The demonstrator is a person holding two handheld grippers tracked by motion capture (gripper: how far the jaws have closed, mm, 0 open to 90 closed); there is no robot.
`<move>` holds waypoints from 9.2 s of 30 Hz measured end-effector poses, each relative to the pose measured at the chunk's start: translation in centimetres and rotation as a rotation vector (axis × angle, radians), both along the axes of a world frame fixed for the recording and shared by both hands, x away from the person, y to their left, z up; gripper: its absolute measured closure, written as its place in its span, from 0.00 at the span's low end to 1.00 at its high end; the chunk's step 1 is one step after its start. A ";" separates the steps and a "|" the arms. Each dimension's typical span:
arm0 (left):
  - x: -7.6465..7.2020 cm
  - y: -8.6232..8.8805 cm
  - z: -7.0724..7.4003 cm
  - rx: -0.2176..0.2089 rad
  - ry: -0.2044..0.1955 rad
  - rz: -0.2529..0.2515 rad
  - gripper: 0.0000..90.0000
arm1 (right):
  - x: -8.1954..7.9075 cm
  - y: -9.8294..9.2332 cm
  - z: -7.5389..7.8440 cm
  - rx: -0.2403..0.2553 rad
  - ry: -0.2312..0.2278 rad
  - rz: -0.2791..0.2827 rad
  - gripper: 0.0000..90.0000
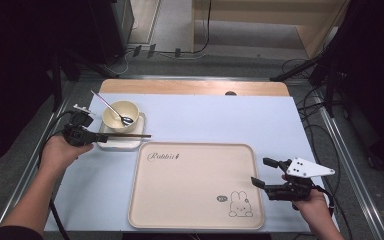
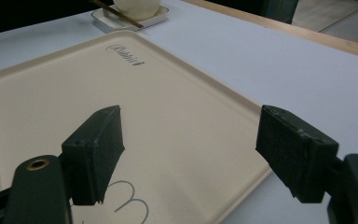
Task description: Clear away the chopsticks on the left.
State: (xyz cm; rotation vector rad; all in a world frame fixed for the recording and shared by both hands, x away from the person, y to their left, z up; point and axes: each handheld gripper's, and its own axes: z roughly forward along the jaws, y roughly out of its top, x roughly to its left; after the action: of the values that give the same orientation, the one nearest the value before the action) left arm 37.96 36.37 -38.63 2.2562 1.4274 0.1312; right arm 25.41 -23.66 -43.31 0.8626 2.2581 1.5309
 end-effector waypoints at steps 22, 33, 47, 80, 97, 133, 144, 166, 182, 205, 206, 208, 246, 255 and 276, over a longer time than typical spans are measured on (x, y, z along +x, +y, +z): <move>3.2 1.8 -2.1 0.034 -0.009 0.115 1.00 | -0.1 0.0 0.0 0.005 -0.001 0.005 0.26; 3.4 1.5 -2.3 0.029 -0.009 0.127 1.00 | 0.0 0.1 0.0 0.000 -0.003 0.011 0.26; 2.9 2.0 -1.9 0.004 -0.018 0.145 0.97 | -0.1 0.2 0.0 0.003 -0.005 0.023 0.26; 1.2 1.8 0.0 0.086 -0.071 -0.341 0.61 | -0.2 0.3 0.0 -0.022 -0.012 0.022 0.27; 3.0 1.9 -2.0 0.108 -0.062 -0.348 0.68 | -0.3 0.2 -0.1 -0.028 -0.010 0.022 0.28; 2.8 0.2 -3.1 0.189 -0.022 -0.514 0.92 | -0.3 0.1 -0.1 -0.037 -0.007 0.001 0.28; 2.9 -0.1 -2.3 0.147 0.016 -0.552 0.96 | -0.3 0.2 -0.1 -0.038 -0.010 0.001 0.28; 0.6 -1.7 0.9 0.026 0.118 -0.409 0.96 | -0.3 0.3 0.0 -0.033 -0.014 0.007 0.28; -1.0 -4.9 1.9 -0.040 0.183 -0.266 0.96 | 0.4 0.9 0.1 -0.035 -0.024 0.026 0.28; -3.5 -8.9 1.1 -0.097 0.208 -0.101 0.96 | 0.9 1.4 0.1 -0.026 -0.028 0.043 0.28; -3.7 -9.1 0.9 -0.091 0.209 -0.086 0.96 | 0.9 1.4 0.1 -0.026 -0.032 0.042 0.28; -3.8 -9.3 0.8 -0.085 0.205 -0.084 0.96 | 0.9 1.4 0.0 -0.027 -0.032 0.042 0.28; -8.2 -14.3 -3.9 -0.112 0.228 -0.075 0.96 | 0.8 1.5 0.1 -0.036 -0.041 0.049 0.28; -8.2 -14.6 -4.7 -0.086 0.245 -0.085 0.96 | 0.9 1.5 0.0 -0.035 -0.036 0.045 0.28; -8.1 -14.9 -5.0 -0.091 0.247 -0.101 0.91 | 0.8 1.5 0.0 -0.038 -0.036 0.044 0.28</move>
State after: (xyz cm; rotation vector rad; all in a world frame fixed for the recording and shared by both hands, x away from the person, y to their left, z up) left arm 29.84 21.44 -43.64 2.3255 1.4032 -0.2482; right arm 26.21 -22.20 -43.29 0.7736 2.2870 1.5040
